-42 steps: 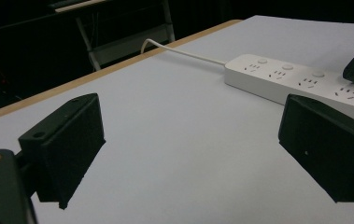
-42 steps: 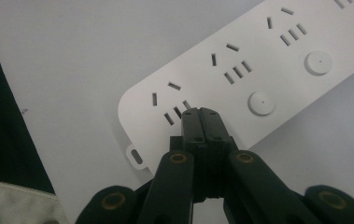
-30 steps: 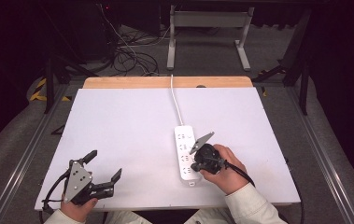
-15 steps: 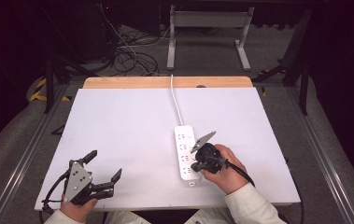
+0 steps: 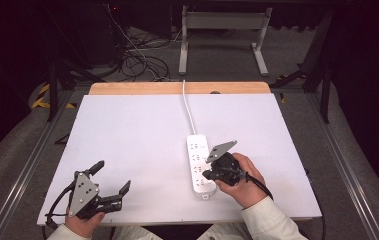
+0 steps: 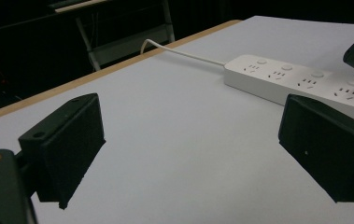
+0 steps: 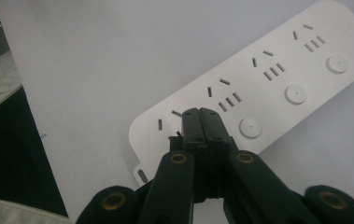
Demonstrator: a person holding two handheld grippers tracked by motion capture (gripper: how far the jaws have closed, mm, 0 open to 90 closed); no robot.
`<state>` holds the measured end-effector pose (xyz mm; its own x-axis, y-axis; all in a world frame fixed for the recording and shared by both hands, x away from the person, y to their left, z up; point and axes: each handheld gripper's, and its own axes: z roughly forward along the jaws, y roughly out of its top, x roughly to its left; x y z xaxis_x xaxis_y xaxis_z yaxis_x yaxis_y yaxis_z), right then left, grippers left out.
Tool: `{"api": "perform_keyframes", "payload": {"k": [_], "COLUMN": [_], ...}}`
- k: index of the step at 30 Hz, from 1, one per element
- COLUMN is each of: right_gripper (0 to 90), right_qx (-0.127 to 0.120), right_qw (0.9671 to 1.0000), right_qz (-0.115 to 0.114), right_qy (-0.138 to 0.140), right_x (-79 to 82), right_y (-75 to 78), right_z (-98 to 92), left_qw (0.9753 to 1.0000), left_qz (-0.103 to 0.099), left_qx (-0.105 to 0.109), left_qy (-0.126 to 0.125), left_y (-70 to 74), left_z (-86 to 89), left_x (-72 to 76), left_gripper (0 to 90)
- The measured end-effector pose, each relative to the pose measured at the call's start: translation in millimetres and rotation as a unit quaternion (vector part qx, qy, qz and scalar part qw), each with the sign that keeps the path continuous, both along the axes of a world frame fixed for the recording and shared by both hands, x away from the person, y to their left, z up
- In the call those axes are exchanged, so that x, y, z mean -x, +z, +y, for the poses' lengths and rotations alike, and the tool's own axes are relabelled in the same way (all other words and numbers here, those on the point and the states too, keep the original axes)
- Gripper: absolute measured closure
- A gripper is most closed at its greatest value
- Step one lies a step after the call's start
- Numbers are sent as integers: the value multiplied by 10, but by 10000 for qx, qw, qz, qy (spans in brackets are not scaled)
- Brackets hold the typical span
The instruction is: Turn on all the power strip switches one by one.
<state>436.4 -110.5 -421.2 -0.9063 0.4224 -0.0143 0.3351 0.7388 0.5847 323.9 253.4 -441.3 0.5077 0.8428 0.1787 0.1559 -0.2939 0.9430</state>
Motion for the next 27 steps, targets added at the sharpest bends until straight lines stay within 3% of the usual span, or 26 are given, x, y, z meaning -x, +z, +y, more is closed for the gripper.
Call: {"api": "perform_keyframes", "payload": {"k": [3,18,27], "right_gripper": [900,900,900], "right_qx": [-66,-271,-266], "right_qw": [9999,9992,9991], "right_qz": [-132,-298,-264], "right_qy": [-40,-79,-211], "right_x": [15,15,-143], "right_y": [28,134,114], "right_z": [-11,-39,-27], "left_qw": [10000,10000,10000], "left_qz": [-14,-9,3], "left_qx": [17,-1,-8], "left_qy": [3,12,23], "left_y": [2,0,-2], "left_z": [-1,1,4], "left_x": [5,-2,-6], "left_gripper": [74,74,74]}}
